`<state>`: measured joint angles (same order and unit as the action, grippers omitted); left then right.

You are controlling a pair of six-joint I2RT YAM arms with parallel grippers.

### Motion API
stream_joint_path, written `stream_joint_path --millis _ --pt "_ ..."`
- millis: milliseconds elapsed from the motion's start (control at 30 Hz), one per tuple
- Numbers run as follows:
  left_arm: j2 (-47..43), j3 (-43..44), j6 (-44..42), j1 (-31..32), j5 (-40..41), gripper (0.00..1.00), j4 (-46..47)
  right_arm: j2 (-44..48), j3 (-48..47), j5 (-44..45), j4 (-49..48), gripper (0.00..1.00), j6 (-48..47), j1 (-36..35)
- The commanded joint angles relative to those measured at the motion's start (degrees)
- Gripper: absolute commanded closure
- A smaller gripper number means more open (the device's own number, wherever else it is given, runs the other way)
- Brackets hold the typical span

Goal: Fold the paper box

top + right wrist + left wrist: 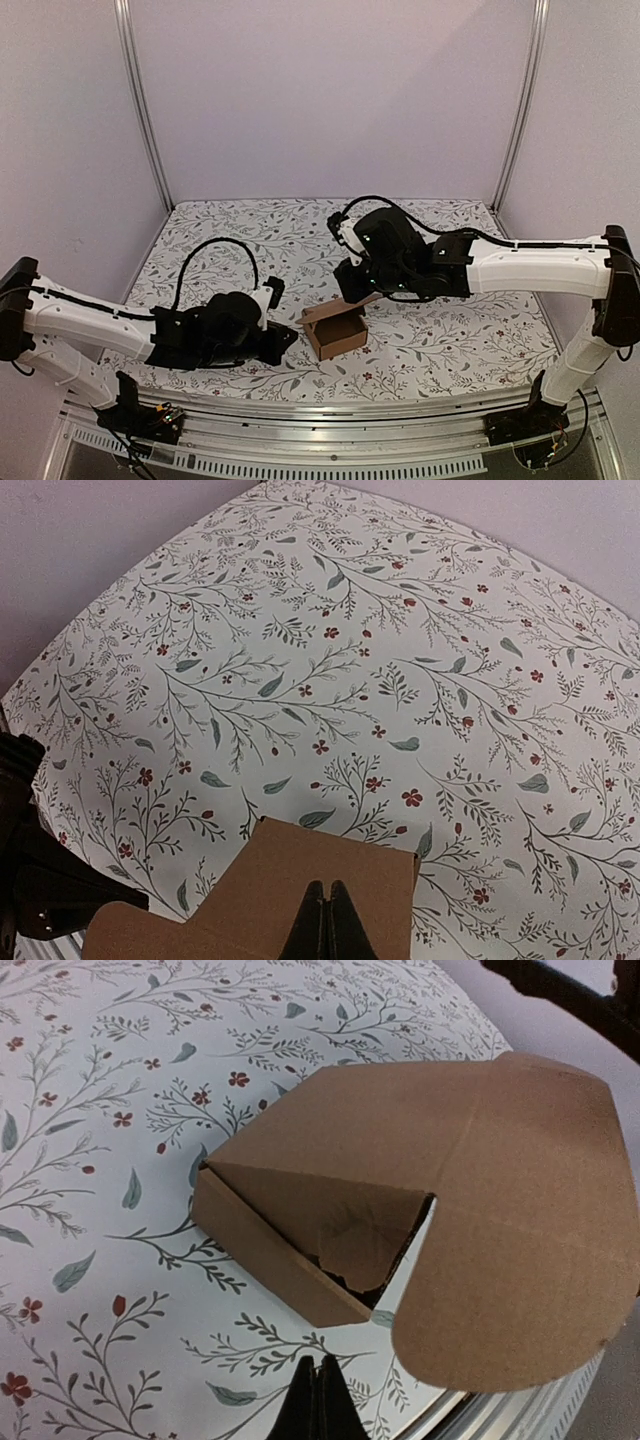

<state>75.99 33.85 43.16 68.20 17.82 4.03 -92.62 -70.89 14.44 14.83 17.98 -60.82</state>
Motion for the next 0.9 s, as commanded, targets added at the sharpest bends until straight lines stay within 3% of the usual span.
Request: stream_joint_path --millis 0,867 --pt "1.4 -2.0 1.3 -2.2 -8.0 1.00 9.6 -2.5 -2.2 -3.1 1.5 1.00 0.8 0.4" --pt "14.4 -0.3 3.9 -6.3 -13.9 1.00 22.7 -8.1 1.7 -9.6 0.2 1.00 4.8 0.5"
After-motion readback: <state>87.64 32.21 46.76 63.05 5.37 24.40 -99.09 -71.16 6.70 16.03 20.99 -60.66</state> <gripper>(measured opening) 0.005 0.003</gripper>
